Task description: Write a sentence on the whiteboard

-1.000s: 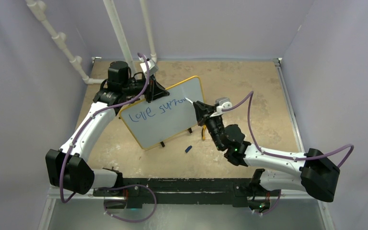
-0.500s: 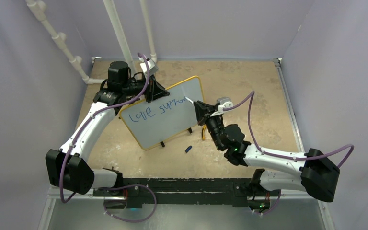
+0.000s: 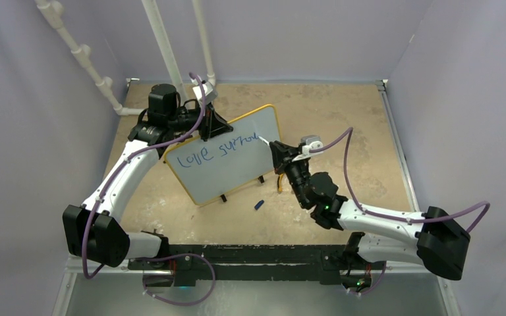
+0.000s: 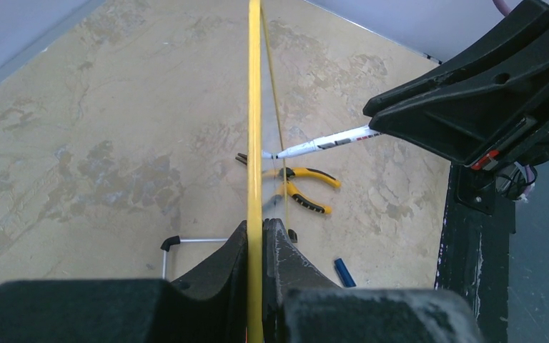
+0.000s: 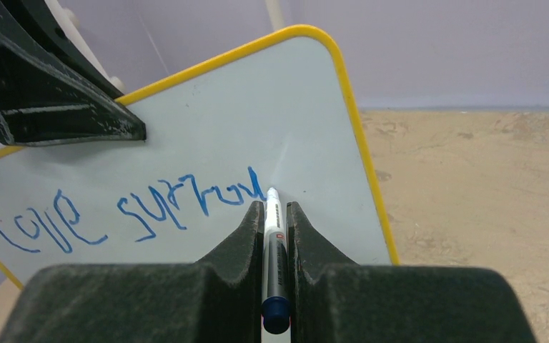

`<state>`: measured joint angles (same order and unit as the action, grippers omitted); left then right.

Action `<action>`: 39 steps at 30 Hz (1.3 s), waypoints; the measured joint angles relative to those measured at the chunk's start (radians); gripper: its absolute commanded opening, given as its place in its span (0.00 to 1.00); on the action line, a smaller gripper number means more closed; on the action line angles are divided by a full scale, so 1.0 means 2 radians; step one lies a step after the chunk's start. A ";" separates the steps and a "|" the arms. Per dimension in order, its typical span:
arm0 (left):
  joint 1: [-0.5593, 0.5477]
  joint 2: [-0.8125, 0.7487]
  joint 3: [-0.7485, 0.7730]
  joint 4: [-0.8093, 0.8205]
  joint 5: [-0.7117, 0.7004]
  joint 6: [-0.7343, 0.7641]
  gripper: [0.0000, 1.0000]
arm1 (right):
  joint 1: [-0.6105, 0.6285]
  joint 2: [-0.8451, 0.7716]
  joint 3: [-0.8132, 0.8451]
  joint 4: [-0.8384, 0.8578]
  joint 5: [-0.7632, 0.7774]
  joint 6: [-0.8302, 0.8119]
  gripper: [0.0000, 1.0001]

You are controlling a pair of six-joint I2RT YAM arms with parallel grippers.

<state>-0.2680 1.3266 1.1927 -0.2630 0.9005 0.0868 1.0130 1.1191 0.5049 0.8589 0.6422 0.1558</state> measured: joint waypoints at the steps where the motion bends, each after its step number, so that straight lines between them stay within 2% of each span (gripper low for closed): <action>1: 0.000 0.000 0.000 0.000 0.001 0.000 0.00 | 0.000 -0.004 0.000 0.000 0.000 -0.001 0.00; 8: 0.000 0.000 0.000 0.000 0.002 0.000 0.00 | 0.000 -0.016 0.000 0.009 -0.003 -0.010 0.00; 24: 0.000 0.000 0.000 0.000 0.001 0.000 0.00 | 0.000 0.011 0.001 0.030 -0.008 -0.025 0.00; 39: 0.000 0.001 0.000 0.000 -0.002 0.000 0.00 | 0.000 0.008 -0.003 0.012 0.011 -0.006 0.00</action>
<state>-0.2672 1.3277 1.1927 -0.2626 0.8974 0.0868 1.0122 1.1358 0.4992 0.8825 0.6636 0.1429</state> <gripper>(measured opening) 0.060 0.112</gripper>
